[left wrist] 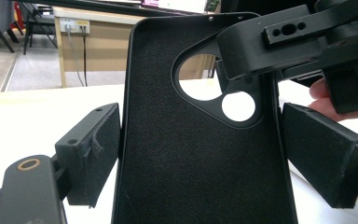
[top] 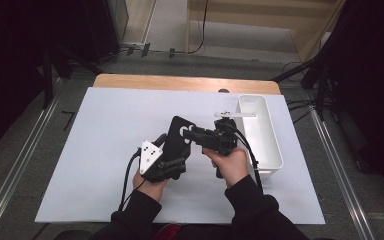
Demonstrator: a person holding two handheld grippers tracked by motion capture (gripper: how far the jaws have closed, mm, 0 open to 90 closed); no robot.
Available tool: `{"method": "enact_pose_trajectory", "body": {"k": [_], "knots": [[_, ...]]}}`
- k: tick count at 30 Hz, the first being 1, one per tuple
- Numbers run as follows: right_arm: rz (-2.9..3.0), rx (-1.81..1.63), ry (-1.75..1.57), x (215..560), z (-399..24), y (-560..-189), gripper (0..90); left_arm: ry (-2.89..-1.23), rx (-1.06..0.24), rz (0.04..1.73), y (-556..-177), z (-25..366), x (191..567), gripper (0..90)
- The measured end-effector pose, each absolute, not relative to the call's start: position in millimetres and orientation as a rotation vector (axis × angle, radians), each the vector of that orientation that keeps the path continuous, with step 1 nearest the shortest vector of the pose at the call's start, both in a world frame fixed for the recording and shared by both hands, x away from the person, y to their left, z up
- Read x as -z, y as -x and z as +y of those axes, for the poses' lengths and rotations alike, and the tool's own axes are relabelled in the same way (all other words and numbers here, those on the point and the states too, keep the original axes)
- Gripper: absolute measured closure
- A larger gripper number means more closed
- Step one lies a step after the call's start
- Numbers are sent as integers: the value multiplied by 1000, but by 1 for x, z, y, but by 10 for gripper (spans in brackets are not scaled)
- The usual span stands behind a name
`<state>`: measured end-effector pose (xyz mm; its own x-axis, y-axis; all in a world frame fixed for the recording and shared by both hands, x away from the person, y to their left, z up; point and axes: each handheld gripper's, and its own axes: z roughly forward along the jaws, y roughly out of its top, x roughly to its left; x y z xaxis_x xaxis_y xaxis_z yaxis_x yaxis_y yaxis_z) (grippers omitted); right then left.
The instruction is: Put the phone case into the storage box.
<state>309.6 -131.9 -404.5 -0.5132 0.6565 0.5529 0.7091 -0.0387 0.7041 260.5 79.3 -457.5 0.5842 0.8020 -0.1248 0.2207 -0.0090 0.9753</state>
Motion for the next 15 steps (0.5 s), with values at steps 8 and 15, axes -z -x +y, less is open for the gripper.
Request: {"method": "enact_pose_trajectory", "body": {"k": [8,15], "knots": [[-2121,1579,1521,401,-132,-309,718,-1561,-579,891,-260,79,458,145],[-2109,1567,1512,401,-132,-310,740,-1562,-583,889,-260,78,458,141]]}}
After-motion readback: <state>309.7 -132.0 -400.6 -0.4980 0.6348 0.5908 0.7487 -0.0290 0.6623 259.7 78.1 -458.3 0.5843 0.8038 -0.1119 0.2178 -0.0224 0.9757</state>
